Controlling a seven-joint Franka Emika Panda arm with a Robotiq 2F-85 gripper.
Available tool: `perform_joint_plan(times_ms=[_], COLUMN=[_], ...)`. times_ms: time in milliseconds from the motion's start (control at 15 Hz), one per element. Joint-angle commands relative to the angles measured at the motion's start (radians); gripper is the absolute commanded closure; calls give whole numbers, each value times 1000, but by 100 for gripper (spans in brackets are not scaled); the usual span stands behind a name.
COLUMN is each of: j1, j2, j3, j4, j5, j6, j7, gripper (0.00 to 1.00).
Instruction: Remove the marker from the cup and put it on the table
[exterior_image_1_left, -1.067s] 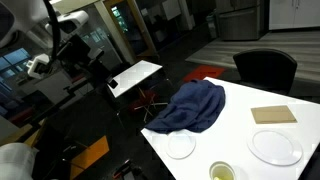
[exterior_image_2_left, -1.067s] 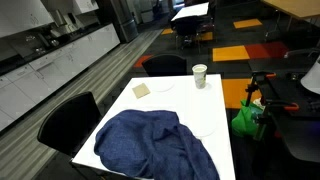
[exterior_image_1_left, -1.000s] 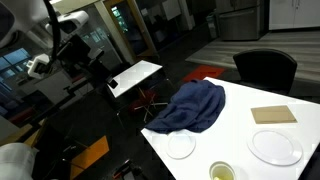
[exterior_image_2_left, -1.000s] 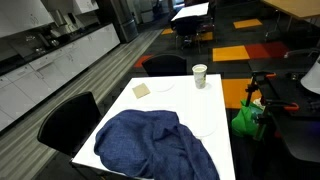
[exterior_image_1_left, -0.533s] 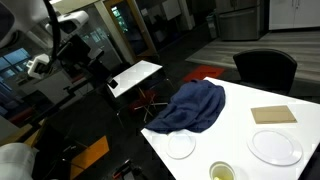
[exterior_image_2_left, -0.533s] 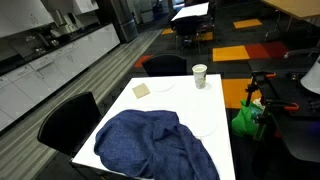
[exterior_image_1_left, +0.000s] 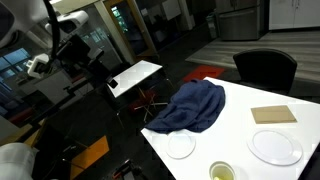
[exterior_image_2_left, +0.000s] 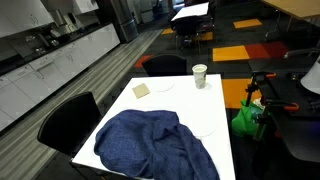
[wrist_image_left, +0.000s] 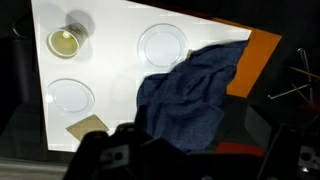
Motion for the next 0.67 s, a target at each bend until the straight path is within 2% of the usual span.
perform_joint_plan(times_ms=[0, 600], j1=[-15, -107], j2=[-3, 91], j3=[13, -28], j4=[-7, 22], j5=[-13, -104], j6=[39, 115], j7=[2, 16], gripper=[0, 0])
